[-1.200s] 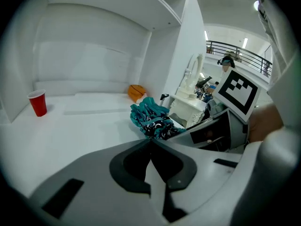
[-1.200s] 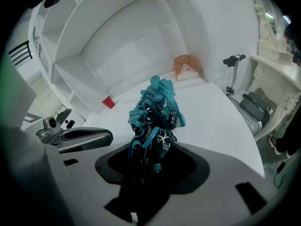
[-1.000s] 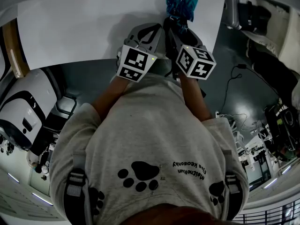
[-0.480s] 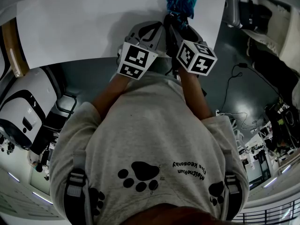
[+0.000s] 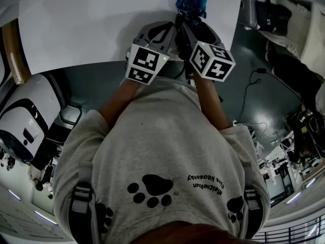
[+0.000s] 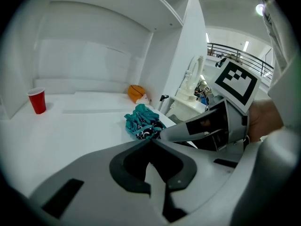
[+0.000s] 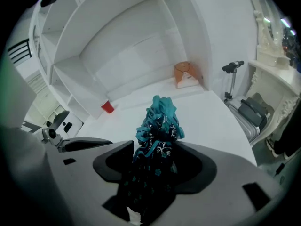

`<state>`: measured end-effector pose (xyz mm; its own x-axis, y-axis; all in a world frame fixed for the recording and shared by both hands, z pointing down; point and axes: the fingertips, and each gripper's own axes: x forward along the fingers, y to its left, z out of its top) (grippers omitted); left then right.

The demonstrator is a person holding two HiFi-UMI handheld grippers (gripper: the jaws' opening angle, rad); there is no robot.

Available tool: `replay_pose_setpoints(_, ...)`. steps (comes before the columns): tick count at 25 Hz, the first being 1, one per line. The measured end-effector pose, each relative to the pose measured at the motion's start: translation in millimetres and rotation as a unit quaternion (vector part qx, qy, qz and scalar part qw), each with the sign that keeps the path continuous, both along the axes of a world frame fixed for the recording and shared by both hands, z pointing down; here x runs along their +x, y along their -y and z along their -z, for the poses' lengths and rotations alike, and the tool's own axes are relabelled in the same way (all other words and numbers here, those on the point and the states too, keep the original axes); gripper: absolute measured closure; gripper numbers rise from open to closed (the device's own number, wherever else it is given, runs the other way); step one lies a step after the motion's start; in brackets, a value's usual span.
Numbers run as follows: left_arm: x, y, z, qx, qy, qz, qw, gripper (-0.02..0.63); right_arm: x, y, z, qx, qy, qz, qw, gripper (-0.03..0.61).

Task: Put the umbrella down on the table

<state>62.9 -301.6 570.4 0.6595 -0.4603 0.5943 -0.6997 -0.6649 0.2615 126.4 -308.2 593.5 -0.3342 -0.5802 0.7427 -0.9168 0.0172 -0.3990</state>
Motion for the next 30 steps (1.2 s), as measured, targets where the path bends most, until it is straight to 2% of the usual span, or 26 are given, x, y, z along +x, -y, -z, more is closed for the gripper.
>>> replay_pose_setpoints(5, -3.5, -4.1, 12.4, 0.011, -0.002, 0.005, 0.9999, 0.595, -2.0, -4.2, 20.0, 0.027, -0.019, 0.019, 0.999, 0.308)
replay_pose_setpoints(10, -4.4, -9.8, 30.3, 0.027, -0.008, 0.009, 0.9996, 0.595, -1.0, -6.4, 50.6, 0.084, -0.055, 0.033, 0.994, 0.308)
replay_pose_setpoints(15, -4.4, -18.4, 60.6, 0.028, -0.041, 0.031, 0.9983, 0.595, -1.2, -13.1, 94.2, 0.161, -0.033, 0.014, 0.986, 0.313)
replay_pose_setpoints(16, -3.7, -20.3, 67.9, 0.033, -0.046, 0.033, 0.9979, 0.595, -0.3, -15.7, 100.8, 0.172, -0.034, 0.011, 0.985, 0.341)
replay_pose_setpoints(18, -2.3, -25.4, 82.7, 0.042, -0.058, 0.037, 0.9968, 0.595, 3.1, -22.4, 114.6, 0.192, -0.043, 0.003, 0.981, 0.438)
replay_pose_setpoints(21, -0.3, -36.4, 104.0, 0.055, -0.072, 0.043, 0.9949, 0.595, 6.9, -33.4, 134.4, 0.215, -0.048, -0.004, 0.975, 0.496)
replay_pose_setpoints(24, 1.0, -48.7, 127.5, 0.078, -0.083, 0.044, 0.9925, 0.595, 5.2, -43.9, 155.6, 0.240, -0.047, 0.002, 0.970, 0.531)
replay_pose_setpoints(30, 2.1, -77.3, 177.5, 0.140, -0.084, 0.047, 0.9855, 0.595, -4.6, -73.5, 199.9, 0.291, -0.066, 0.041, 0.954, 0.545)
